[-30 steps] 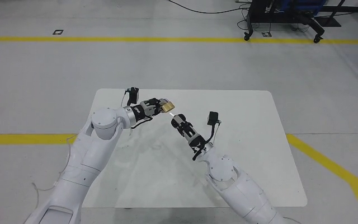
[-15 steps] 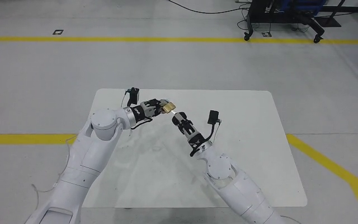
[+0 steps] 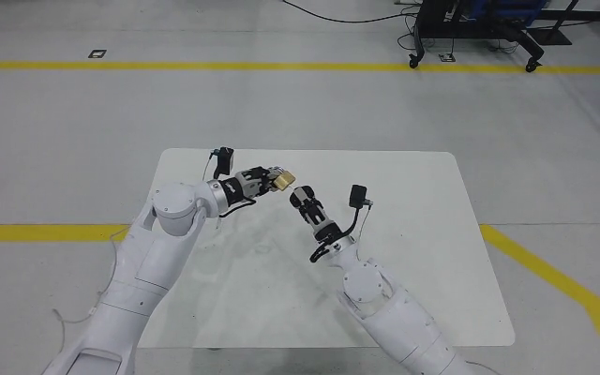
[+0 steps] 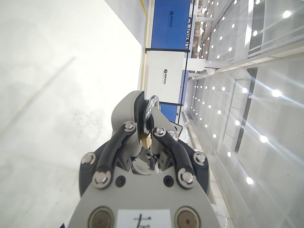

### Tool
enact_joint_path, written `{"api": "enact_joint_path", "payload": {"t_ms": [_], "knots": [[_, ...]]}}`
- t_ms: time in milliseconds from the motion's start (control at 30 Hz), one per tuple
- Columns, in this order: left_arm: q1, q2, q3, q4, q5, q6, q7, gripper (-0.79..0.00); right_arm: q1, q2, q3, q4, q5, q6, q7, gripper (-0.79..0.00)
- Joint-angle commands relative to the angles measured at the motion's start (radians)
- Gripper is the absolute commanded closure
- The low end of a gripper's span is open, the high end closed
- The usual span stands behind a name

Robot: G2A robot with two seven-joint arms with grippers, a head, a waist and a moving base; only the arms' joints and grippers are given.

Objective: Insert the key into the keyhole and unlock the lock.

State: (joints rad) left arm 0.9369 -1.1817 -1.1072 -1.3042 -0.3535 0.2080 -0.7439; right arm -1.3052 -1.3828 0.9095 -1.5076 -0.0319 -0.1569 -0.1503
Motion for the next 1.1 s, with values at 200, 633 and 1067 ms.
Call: {"api": "enact_joint_path", "payload": {"t_ms": [200, 633, 1067], "knots": [[0.007, 0.000, 0.004, -0.014, 0.039, -0.018, 0.022, 0.000, 0.001, -0.012, -0.009, -0.006, -0.047, 0.061, -0.031, 0.000], [0.011, -0.003, 0.010, -0.017, 0.039, -0.018, 0.017, 0.000, 0.006, -0.032, -0.011, 0.003, -0.063, 0.078, -0.046, 0.000], [0.013, -0.002, -0.013, -0.013, 0.031, -0.001, 0.037, 0.000, -0.022, -0.040, 0.020, -0.016, -0.065, 0.057, -0.037, -0.705]]}}
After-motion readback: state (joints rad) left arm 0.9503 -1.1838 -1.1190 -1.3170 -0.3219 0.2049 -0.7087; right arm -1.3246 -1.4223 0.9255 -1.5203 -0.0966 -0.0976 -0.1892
